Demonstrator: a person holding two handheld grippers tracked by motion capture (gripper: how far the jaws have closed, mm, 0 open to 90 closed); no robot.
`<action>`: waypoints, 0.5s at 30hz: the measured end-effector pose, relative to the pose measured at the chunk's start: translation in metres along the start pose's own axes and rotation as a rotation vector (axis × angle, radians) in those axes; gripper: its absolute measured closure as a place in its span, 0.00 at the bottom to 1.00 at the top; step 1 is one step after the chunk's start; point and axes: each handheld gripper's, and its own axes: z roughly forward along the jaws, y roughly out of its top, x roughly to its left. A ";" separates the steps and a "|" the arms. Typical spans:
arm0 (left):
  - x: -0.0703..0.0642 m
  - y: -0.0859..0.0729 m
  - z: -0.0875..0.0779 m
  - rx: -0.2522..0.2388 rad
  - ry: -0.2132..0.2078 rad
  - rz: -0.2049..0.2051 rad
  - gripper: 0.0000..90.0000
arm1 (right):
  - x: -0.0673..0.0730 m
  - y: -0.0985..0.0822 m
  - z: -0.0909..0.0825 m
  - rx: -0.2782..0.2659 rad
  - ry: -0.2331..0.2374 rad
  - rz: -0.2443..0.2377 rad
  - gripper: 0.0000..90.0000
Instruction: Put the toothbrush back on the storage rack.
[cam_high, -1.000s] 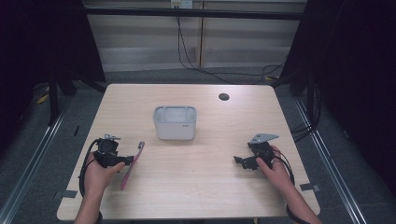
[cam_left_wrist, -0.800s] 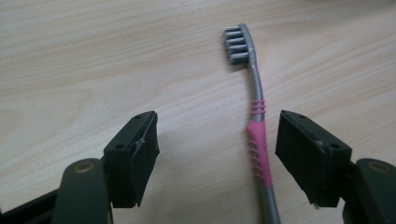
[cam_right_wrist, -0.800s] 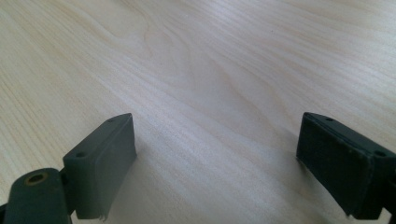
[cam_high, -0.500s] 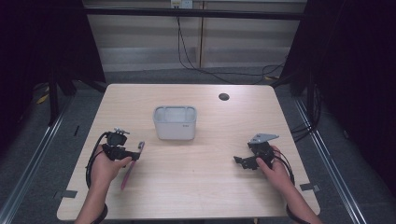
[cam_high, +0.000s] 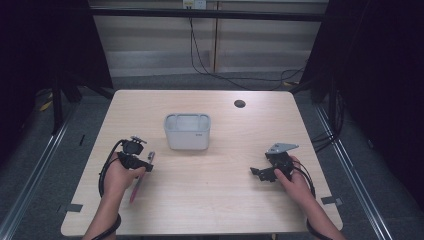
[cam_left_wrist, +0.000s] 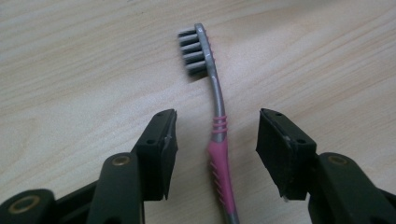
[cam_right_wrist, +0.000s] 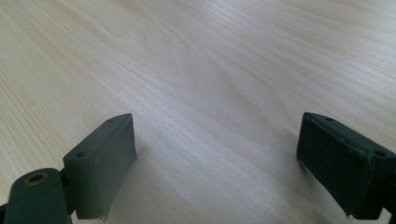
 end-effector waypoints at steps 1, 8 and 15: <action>0.000 0.000 0.000 0.000 0.000 0.000 0.54 | 0.000 0.000 0.000 0.000 0.000 0.000 0.13; -0.001 0.005 0.005 0.022 0.003 -0.005 0.64 | 0.000 0.000 0.000 0.000 0.000 0.000 0.13; -0.003 0.006 0.008 0.041 0.009 -0.018 0.71 | 0.000 0.000 0.000 0.001 0.001 0.000 0.12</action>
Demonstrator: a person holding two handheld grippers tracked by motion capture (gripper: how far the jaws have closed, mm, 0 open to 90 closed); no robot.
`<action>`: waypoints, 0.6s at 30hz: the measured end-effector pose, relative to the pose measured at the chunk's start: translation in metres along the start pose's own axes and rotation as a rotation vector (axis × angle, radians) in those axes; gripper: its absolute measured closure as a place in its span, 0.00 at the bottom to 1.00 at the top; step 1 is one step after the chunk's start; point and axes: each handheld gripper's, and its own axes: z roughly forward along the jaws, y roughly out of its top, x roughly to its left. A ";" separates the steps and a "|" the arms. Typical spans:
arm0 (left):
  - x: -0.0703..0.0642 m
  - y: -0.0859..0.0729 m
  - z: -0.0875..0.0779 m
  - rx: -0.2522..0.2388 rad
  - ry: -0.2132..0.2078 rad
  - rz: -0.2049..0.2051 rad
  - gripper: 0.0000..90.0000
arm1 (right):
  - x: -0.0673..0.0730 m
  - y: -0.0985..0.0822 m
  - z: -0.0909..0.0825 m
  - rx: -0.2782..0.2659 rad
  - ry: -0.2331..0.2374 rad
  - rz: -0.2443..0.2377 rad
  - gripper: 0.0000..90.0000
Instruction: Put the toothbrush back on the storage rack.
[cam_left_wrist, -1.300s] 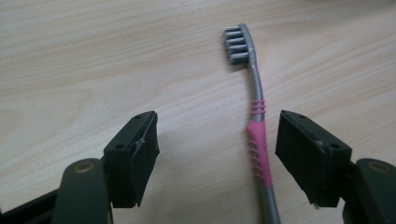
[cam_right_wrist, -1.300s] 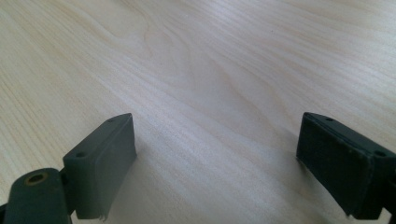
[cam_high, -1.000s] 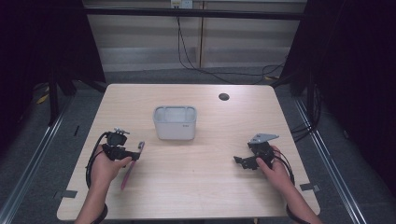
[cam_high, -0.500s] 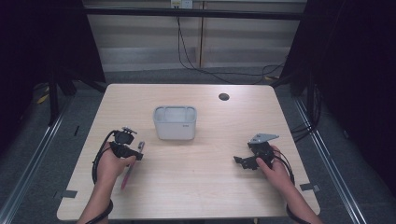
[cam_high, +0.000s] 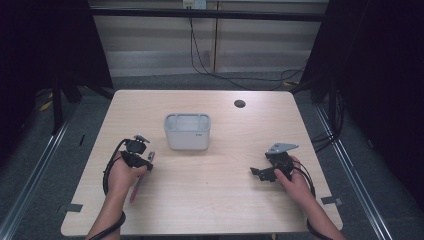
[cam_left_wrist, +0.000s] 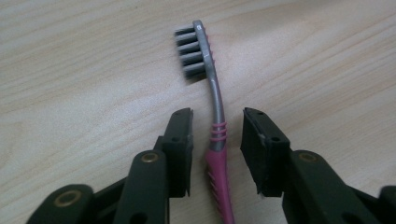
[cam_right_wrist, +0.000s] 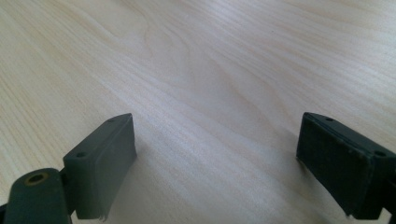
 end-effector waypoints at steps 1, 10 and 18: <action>0.000 0.001 0.000 0.005 0.002 0.002 0.73 | 0.000 0.000 0.000 0.000 0.000 -0.001 0.13; -0.002 0.006 0.001 0.022 0.021 -0.027 0.92 | -0.001 0.000 0.000 -0.002 0.004 -0.006 0.13; 0.004 0.001 -0.007 -0.042 -0.024 -0.093 0.92 | -0.001 0.000 0.000 -0.002 0.005 -0.008 0.13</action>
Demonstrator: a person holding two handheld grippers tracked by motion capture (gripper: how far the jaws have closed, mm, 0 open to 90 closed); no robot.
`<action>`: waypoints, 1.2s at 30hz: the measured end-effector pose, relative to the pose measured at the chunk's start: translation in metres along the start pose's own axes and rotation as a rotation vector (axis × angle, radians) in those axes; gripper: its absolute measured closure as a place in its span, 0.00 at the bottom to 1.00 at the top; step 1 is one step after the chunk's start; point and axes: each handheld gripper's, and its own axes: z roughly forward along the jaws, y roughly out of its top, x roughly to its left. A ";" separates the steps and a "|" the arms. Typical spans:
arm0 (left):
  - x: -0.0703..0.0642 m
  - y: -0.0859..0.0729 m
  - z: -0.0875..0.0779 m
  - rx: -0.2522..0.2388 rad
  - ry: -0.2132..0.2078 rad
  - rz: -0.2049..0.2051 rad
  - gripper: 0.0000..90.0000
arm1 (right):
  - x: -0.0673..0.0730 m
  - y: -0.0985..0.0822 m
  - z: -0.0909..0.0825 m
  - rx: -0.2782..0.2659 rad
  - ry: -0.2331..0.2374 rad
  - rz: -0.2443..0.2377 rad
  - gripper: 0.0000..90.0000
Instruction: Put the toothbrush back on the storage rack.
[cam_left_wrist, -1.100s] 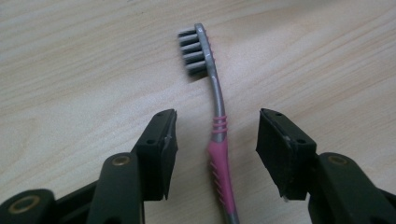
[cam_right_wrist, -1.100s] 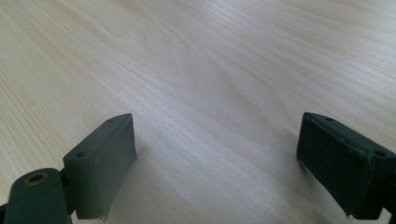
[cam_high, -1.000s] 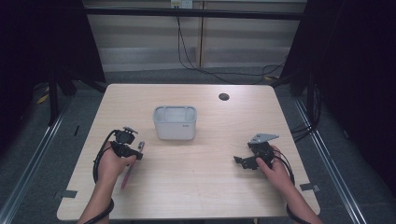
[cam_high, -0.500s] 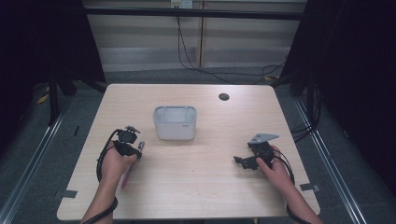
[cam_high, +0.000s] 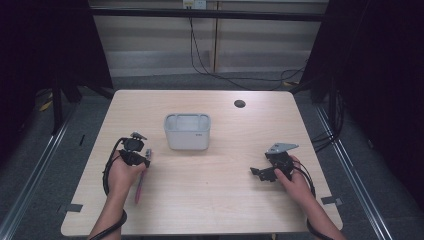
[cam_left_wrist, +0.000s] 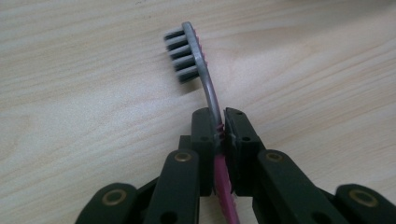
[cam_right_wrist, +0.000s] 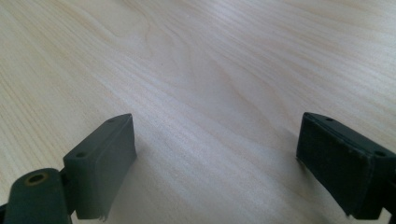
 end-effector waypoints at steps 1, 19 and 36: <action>0.000 0.000 0.000 0.000 0.000 0.000 0.92 | 0.000 0.000 0.000 0.000 0.000 0.000 0.13; 0.004 0.001 -0.034 -0.211 -0.047 -0.034 0.92 | 0.000 0.000 0.000 0.000 0.000 0.000 0.13; 0.005 0.001 -0.056 -0.406 -0.043 -0.059 0.92 | 0.000 0.000 0.000 0.000 0.000 0.000 0.13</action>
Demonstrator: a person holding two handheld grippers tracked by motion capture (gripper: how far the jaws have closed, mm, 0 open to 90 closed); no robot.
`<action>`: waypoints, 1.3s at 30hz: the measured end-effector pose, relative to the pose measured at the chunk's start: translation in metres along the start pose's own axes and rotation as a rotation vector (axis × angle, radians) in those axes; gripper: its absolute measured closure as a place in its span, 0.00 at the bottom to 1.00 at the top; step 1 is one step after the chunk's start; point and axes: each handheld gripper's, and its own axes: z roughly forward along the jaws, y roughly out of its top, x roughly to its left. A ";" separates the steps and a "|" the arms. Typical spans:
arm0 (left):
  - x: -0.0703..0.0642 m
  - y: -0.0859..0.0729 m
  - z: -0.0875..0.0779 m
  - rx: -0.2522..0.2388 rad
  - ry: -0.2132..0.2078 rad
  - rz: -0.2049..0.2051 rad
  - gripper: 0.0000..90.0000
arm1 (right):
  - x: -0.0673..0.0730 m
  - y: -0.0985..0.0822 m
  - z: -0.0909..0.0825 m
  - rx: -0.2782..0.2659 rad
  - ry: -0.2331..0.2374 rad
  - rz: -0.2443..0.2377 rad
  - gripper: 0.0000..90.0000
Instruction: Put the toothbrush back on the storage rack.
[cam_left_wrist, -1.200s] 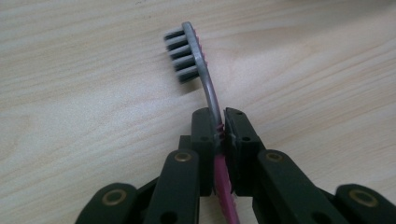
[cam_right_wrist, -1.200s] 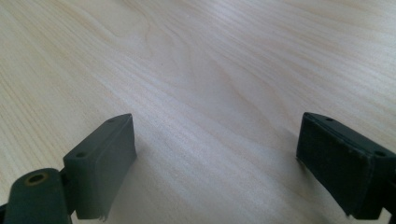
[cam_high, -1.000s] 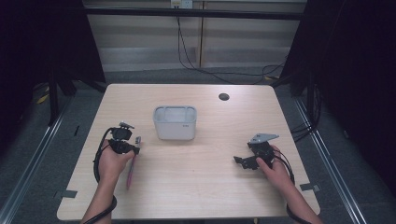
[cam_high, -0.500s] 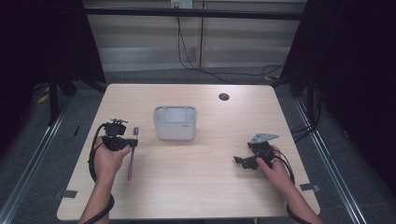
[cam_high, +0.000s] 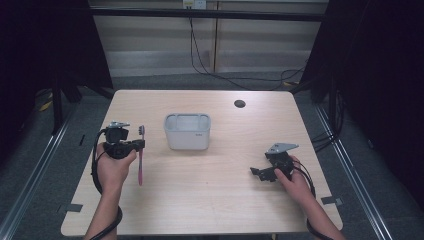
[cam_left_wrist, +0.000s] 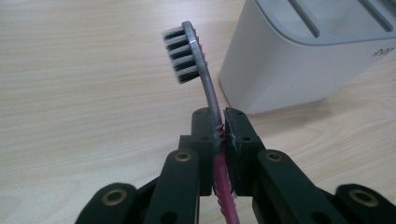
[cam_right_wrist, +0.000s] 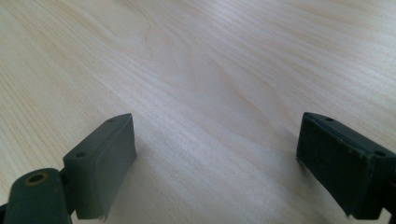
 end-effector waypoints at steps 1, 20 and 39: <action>0.000 0.000 -0.001 -0.002 0.003 0.004 0.92 | 0.000 0.000 0.000 0.000 0.000 0.000 0.13; -0.005 0.007 -0.015 -0.160 -0.025 -0.009 0.92 | 0.000 0.000 0.000 -0.001 -0.001 0.000 0.13; -0.014 0.020 -0.025 -0.284 -0.019 0.004 0.92 | 0.000 0.000 0.000 -0.001 -0.001 -0.001 0.12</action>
